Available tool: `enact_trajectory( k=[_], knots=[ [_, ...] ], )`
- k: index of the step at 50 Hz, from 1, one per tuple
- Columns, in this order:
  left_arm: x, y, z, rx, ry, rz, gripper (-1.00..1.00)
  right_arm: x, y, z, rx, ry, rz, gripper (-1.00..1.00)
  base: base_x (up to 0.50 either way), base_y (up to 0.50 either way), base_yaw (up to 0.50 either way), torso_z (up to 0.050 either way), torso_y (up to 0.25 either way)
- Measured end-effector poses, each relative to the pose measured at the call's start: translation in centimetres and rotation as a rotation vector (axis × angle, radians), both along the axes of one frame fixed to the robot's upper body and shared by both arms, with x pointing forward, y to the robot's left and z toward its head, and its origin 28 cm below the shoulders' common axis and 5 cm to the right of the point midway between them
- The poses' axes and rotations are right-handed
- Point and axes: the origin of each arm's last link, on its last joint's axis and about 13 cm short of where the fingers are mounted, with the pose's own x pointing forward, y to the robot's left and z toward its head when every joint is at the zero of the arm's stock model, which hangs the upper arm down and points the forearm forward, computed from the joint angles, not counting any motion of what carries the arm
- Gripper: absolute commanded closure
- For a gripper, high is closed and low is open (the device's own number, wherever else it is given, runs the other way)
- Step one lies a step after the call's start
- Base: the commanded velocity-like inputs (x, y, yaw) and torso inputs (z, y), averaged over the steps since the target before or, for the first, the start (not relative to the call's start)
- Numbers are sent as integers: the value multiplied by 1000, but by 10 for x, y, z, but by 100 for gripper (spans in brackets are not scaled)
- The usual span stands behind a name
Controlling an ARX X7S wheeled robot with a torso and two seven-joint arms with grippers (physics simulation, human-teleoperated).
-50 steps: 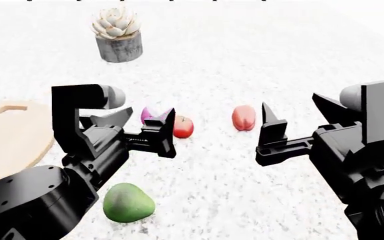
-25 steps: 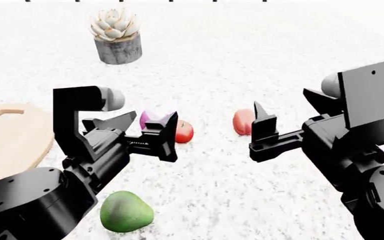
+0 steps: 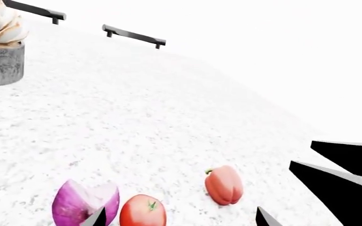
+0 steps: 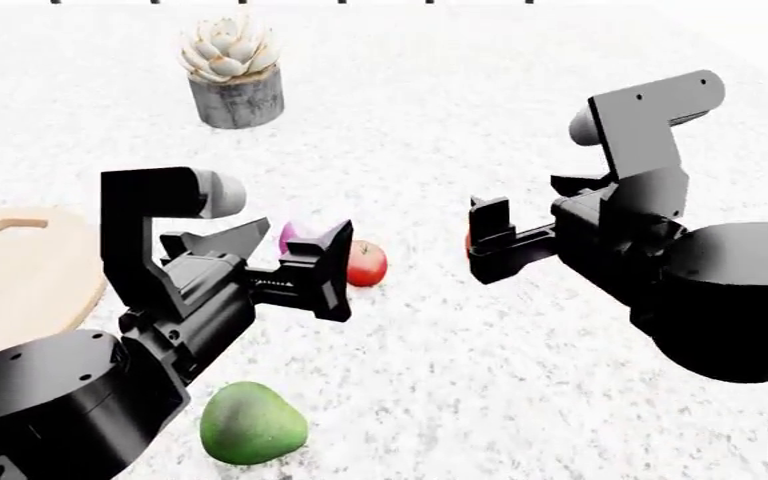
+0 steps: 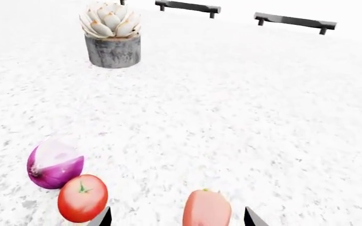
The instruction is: Place the avocado, onion, tomato and bell pepper on the cutting board.
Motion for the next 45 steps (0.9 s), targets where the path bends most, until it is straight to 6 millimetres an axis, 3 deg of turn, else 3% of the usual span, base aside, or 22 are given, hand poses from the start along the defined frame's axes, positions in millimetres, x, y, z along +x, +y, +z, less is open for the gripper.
enact_trajectory(
  k=[45],
  knots=[
    [-1,5,1,1,-5,4,-100,55,6,-30,-12,128,-111,-100,0,0,0,0,0]
  ],
)
